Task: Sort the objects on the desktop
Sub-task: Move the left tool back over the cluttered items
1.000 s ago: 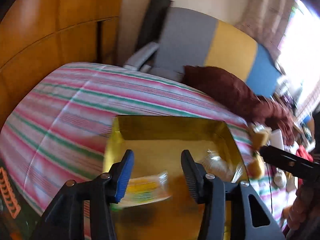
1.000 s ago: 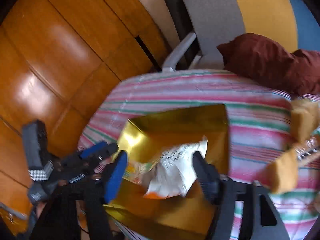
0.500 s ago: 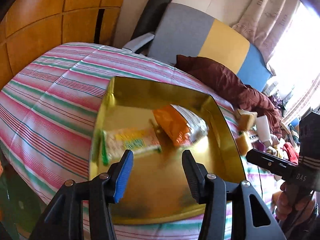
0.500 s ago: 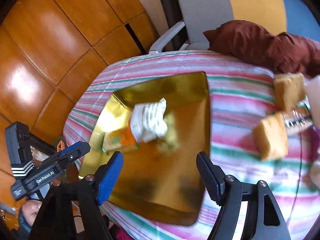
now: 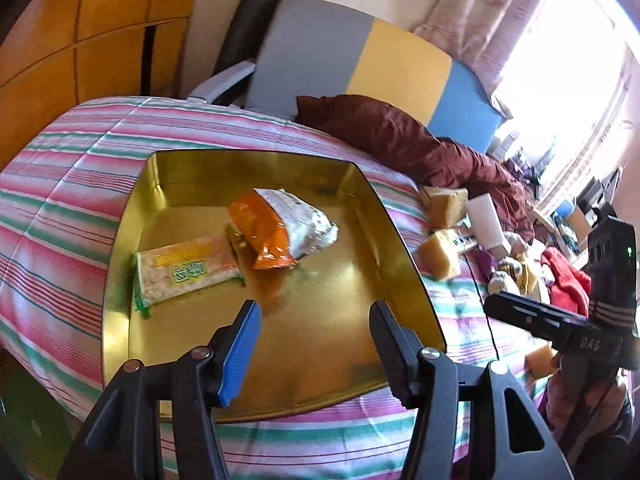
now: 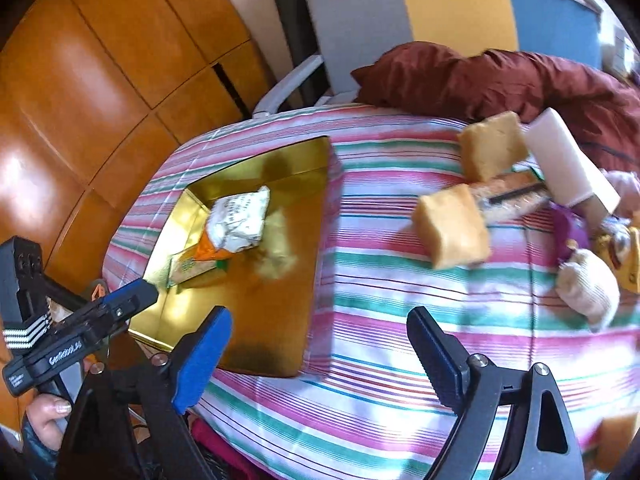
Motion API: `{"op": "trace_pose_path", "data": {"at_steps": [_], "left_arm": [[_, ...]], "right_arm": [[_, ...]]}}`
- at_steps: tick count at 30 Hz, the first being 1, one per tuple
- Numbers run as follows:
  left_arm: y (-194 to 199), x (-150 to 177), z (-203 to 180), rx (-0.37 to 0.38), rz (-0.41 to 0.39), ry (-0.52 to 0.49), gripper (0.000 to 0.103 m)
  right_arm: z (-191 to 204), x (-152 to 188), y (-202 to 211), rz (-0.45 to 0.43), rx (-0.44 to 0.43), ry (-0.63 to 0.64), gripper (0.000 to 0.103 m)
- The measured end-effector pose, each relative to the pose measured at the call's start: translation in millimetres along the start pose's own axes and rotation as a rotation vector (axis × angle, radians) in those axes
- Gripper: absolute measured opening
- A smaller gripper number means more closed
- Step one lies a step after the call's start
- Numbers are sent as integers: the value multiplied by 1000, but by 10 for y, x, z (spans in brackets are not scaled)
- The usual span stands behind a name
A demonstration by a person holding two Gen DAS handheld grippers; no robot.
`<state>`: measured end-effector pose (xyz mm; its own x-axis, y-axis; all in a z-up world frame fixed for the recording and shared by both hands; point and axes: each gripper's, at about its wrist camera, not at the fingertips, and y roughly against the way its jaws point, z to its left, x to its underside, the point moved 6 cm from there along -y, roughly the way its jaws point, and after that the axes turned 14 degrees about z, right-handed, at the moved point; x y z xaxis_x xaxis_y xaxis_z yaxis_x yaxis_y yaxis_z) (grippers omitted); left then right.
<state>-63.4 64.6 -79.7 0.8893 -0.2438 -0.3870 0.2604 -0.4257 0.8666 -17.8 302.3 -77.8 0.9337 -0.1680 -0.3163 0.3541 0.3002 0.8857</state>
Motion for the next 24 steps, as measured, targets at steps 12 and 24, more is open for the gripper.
{"op": "trace_pose_path", "data": {"at_steps": [12,24], "left_arm": [[-30,-27,-547,52,19,-135,57],[-259,23,-1234,90,84,-299,57]], "right_arm": [[-972,146,454,-32,112,-182,90],[-2649,337,1334,-134,302,-577,92]]}}
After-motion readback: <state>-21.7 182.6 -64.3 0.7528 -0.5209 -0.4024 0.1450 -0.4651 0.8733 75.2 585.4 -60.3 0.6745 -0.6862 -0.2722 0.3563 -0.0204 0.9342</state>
